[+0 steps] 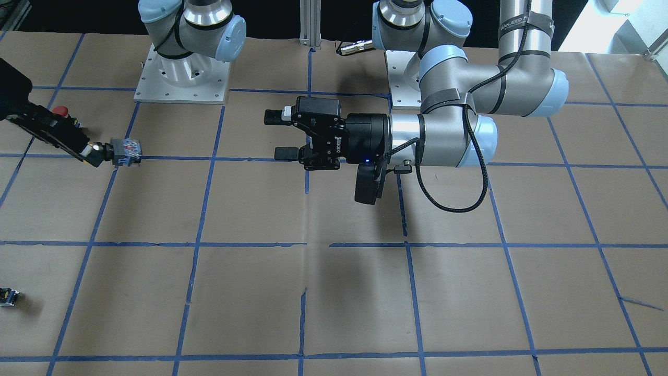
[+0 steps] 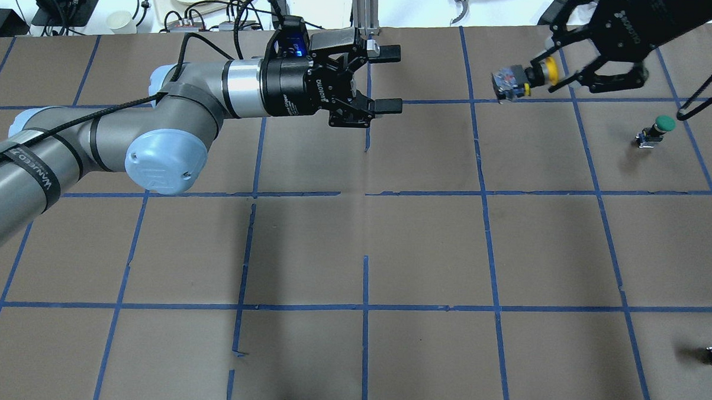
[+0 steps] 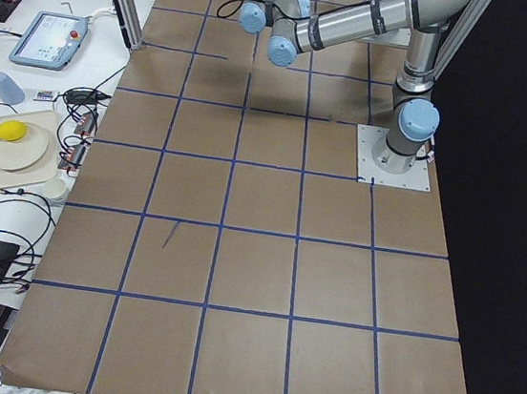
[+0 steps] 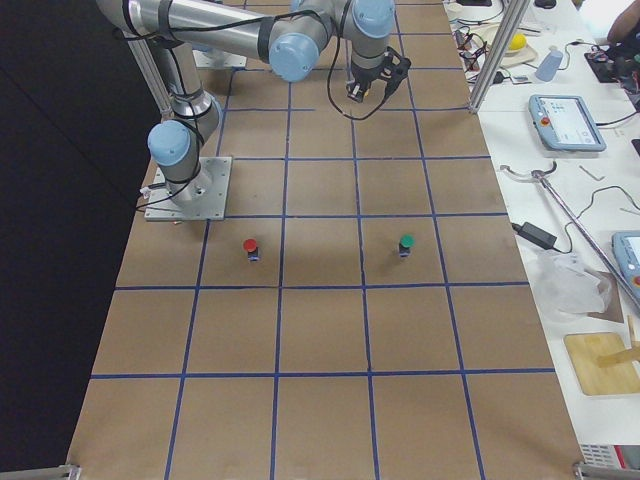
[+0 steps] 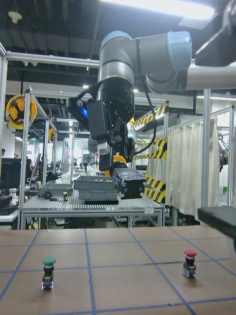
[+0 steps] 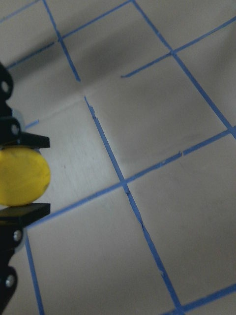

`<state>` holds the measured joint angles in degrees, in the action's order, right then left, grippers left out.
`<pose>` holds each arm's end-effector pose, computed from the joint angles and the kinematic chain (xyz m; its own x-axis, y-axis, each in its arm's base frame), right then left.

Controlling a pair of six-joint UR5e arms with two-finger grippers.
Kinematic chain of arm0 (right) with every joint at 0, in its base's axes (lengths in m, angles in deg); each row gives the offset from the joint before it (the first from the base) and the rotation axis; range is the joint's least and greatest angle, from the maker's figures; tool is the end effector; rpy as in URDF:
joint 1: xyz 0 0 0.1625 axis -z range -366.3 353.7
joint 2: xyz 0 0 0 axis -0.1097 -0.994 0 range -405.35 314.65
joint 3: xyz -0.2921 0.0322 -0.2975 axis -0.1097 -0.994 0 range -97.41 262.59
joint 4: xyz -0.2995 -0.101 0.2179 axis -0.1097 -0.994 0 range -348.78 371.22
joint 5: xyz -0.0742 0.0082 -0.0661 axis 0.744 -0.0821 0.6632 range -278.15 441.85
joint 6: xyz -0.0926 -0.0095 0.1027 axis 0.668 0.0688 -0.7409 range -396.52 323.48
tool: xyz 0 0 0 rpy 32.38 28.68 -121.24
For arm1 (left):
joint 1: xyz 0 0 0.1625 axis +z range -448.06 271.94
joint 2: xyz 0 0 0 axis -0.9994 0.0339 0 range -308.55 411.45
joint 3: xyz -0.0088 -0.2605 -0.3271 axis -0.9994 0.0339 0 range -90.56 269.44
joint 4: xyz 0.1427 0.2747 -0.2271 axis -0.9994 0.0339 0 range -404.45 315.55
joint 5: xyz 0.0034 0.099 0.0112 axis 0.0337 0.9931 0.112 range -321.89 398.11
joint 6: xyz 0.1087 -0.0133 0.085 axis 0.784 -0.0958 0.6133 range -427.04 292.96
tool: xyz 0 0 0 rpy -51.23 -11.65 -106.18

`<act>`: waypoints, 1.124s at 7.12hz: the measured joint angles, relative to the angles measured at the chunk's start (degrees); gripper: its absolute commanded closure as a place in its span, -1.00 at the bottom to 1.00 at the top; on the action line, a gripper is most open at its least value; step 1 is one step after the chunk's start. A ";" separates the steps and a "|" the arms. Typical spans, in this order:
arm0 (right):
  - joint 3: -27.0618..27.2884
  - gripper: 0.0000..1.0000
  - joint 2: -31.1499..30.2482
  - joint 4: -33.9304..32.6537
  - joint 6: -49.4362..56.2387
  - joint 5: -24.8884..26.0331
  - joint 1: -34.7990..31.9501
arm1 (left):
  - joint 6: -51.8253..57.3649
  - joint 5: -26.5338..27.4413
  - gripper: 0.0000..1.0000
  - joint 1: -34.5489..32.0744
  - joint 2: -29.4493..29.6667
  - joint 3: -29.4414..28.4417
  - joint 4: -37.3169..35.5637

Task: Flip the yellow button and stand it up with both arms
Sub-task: 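Carry the yellow button toward the green button with the right gripper while the left withdraws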

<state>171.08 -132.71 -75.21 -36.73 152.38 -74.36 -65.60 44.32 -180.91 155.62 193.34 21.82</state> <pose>-0.0083 -0.5011 0.4348 -0.8630 0.3809 -0.3320 0.3754 0.9231 0.0831 -0.2967 -0.5042 0.3761 -0.1105 -0.0450 0.9929 0.0525 0.9973 0.0510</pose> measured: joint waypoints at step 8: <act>30.79 0.89 0.45 -53.14 71.77 -0.29 23.09 | -10.70 30.22 -1.00 -0.96 -2.04 -11.13 1.63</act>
<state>201.87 -132.26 -128.34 35.04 152.08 -51.27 -76.30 74.54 -181.86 153.58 182.21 23.45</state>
